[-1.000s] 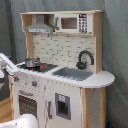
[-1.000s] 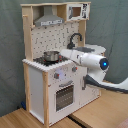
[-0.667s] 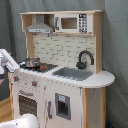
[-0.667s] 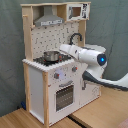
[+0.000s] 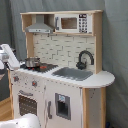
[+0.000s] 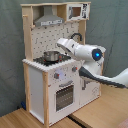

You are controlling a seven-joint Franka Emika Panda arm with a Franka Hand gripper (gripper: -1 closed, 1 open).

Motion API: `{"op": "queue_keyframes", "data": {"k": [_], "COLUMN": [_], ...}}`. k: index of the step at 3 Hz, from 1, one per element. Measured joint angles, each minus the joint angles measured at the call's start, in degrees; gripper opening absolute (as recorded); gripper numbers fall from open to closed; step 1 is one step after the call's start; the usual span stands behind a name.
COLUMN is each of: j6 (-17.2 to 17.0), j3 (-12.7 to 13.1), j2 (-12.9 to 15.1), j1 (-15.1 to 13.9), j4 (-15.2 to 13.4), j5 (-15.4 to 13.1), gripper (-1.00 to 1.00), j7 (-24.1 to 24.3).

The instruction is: Play with the kitchen

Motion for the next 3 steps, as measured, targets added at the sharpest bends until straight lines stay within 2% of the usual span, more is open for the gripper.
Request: {"op": "queue_keyframes", "data": {"k": [3], "j6": [-10.82], "j3": [-0.17], "j2": [2.44], "j1": [-7.44], "j4": [11.82], "j5": [0.25], "gripper": [1.0], "j7": [14.59]}}
